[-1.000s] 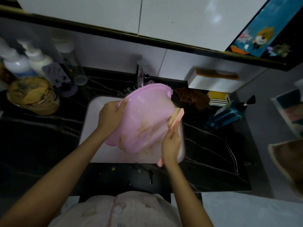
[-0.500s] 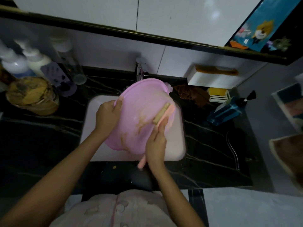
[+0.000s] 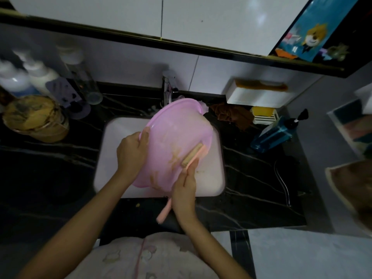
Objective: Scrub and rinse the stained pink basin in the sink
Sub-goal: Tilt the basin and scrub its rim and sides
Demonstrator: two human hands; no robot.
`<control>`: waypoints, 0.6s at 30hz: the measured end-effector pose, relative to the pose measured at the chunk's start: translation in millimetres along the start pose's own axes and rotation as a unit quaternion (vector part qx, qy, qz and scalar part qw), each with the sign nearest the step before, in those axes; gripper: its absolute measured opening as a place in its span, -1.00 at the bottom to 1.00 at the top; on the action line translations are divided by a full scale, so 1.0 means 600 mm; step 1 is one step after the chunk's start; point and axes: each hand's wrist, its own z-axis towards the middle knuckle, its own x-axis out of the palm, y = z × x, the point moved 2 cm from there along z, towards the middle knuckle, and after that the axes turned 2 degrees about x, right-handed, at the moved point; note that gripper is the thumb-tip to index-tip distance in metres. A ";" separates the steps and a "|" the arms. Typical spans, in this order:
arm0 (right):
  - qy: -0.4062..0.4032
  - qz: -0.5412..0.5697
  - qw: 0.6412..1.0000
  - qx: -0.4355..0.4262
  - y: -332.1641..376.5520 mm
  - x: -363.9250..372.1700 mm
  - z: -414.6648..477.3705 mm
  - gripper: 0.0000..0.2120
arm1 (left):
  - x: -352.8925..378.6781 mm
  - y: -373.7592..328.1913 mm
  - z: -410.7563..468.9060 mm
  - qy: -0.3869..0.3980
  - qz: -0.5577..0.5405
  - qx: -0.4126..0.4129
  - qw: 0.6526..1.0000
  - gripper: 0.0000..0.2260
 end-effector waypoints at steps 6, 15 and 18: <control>-0.031 0.015 0.998 0.048 -0.027 -0.024 0.050 -0.49 | 0.004 -0.012 -0.012 0.011 0.002 0.006 1.000 -0.56; -0.099 0.003 0.995 0.018 -0.020 -0.088 0.105 -0.58 | -0.002 -0.010 -0.014 0.014 0.005 0.014 1.000 -0.55; -0.071 -0.016 0.997 -0.006 0.000 -0.141 0.154 -0.58 | -0.001 -0.015 -0.018 0.016 0.021 0.020 0.999 -0.57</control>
